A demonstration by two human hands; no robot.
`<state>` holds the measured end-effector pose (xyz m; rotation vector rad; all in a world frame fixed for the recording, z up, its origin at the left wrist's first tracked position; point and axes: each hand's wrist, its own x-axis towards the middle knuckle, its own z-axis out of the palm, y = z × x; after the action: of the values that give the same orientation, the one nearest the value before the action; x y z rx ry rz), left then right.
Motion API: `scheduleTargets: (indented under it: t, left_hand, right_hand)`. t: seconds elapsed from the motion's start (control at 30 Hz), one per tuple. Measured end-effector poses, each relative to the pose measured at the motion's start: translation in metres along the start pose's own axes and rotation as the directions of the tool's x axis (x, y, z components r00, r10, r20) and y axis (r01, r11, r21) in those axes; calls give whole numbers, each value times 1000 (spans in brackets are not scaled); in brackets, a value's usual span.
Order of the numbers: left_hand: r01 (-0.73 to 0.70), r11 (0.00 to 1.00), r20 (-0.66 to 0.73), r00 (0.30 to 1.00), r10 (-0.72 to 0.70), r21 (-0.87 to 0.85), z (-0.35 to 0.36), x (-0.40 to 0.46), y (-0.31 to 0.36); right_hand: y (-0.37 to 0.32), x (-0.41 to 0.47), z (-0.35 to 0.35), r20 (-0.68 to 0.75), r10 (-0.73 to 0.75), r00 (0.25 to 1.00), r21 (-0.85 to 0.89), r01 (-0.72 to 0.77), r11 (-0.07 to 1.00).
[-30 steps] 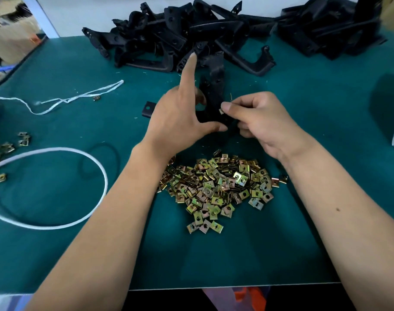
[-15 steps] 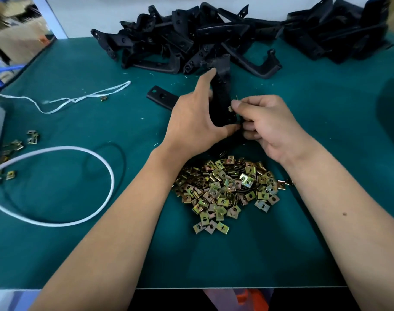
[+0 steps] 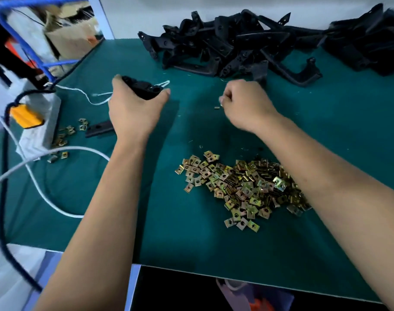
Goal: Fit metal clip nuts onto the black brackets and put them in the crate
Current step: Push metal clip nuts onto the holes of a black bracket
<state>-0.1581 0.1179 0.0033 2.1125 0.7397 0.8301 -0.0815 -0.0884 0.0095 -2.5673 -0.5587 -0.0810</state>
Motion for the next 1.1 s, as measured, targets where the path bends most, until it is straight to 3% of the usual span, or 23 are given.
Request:
scheduleTargets:
  t: [0.13, 0.27, 0.33, 0.4, 0.5, 0.57, 0.73, 0.83, 0.97, 1.1]
  left_hand:
    - [-30, 1000, 6, 1000, 30, -10, -8, -6, 5]
    - [-32, 999, -45, 998, 32, -7, -26, -6, 9]
    - [-12, 1000, -94, 996, 11, -7, -39, -3, 8]
    - [1, 1000, -154, 988, -3, -16, -52, 2, 6]
    - [20, 1000, -229, 973, -22, -14, -72, 10, -1]
    - [32, 999, -245, 969, -33, -7, -81, 16, -5]
    - [52, 998, -238, 970, -56, -22, -78, 18, -5]
    - [11, 997, -167, 986, -23, -73, -51, 8, 6]
    - [-72, 984, 47, 996, 81, -165, 1, -16, 31]
    - [-193, 963, 329, 911, 247, -189, 53, -46, 50]
  right_hand:
    - [-24, 27, 18, 109, 83, 991, -360, -39, 932]
    - [-60, 31, 44, 162, -1, 987, -383, 64, 922]
    - [-89, 26, 60, 208, -102, 973, -288, 160, 944]
    - [-117, 22, 79, 272, -231, 934, -57, 255, 965]
    - [-157, 11, 95, 358, -402, 843, 434, 231, 871]
    - [-171, 11, 97, 373, -411, 832, 500, 194, 844]
    - [-153, 17, 80, 367, -264, 892, 487, 57, 871]
    - [-112, 15, 53, 279, -172, 945, 673, -65, 736]
    - [-33, 0, 9, 67, 28, 997, 778, -69, 624]
    - [38, -40, -25, -80, 217, 973, 821, -59, 568]
